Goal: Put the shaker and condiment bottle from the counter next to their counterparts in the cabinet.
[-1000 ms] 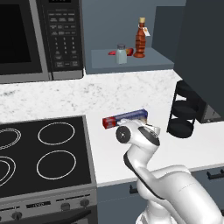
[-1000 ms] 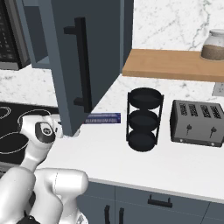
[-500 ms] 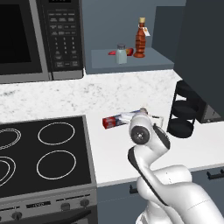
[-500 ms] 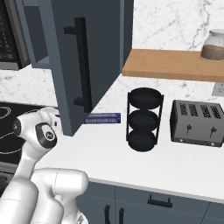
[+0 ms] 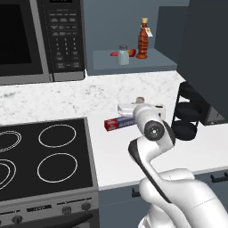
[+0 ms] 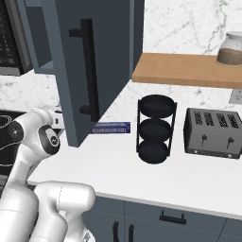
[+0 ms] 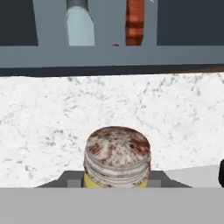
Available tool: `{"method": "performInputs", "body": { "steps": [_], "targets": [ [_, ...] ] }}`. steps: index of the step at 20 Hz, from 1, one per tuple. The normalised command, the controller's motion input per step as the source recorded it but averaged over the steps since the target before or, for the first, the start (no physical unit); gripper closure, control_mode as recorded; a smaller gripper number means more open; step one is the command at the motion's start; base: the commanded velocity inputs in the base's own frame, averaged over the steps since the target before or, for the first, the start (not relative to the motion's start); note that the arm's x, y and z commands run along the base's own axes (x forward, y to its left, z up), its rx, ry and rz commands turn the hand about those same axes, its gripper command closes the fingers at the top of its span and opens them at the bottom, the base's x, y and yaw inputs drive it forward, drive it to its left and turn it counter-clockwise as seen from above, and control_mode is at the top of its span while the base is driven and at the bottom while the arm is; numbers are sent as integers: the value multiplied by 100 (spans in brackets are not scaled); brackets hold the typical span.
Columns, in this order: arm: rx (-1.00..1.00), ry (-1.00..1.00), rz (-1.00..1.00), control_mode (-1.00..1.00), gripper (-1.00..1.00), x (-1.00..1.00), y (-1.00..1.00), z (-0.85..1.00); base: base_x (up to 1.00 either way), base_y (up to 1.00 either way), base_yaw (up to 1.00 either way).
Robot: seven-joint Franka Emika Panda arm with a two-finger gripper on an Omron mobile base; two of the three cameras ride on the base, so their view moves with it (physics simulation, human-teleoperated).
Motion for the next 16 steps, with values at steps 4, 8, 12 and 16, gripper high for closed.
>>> {"method": "performInputs", "body": {
  "steps": [4,8,12,16],
  "targets": [
    [0,-9,14,-100,100,-9,22,81,0,0,0],
    [0,-10,13,-100,100,-32,13,80,0,0,0],
    [0,-7,7,-100,100,-43,8,79,0,0,0],
    [0,-6,3,-100,100,-56,3,76,0,0,0]
  ]
}}
